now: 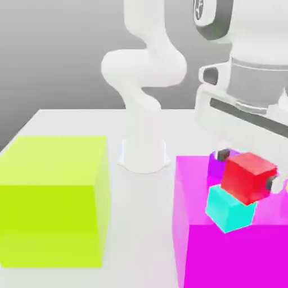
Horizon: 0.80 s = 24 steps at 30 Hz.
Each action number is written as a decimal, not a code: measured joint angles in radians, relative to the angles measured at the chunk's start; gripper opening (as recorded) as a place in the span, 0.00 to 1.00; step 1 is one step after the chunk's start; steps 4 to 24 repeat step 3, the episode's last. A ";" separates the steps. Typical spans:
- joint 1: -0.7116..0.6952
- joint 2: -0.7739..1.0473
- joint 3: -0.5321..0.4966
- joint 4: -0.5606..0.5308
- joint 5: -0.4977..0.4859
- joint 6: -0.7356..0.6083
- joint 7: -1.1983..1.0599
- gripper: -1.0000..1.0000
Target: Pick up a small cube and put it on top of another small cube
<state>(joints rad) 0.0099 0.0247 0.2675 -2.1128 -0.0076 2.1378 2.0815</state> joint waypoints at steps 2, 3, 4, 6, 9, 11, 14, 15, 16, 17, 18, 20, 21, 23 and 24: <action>-0.018 -0.015 -0.013 0.028 0.004 -0.044 -0.002 1.00; -0.034 -0.028 -0.014 0.052 0.007 -0.080 -0.005 1.00; -0.034 -0.028 -0.014 0.052 0.007 -0.080 -0.005 1.00; -0.034 -0.028 -0.014 0.052 0.007 -0.080 -0.005 1.00; -0.034 -0.028 -0.014 0.052 0.007 -0.080 -0.005 1.00; -0.034 -0.028 -0.014 0.052 0.007 -0.080 -0.005 1.00; -0.034 -0.028 -0.014 0.052 0.007 -0.080 -0.005 1.00; -0.034 -0.028 -0.014 0.052 0.007 -0.080 -0.005 1.00; -0.034 -0.028 -0.014 0.052 0.007 -0.080 -0.005 1.00; -0.034 -0.028 -0.014 0.052 0.007 -0.080 -0.005 1.00; -0.034 -0.028 -0.014 0.052 0.007 -0.080 -0.005 1.00; -0.034 -0.028 -0.014 0.052 0.007 -0.080 -0.005 1.00; -0.034 -0.028 -0.014 0.052 0.007 -0.080 -0.005 1.00; -0.034 -0.028 -0.014 0.052 0.007 -0.080 -0.005 1.00; -0.034 -0.028 -0.014 0.052 0.007 -0.080 -0.005 1.00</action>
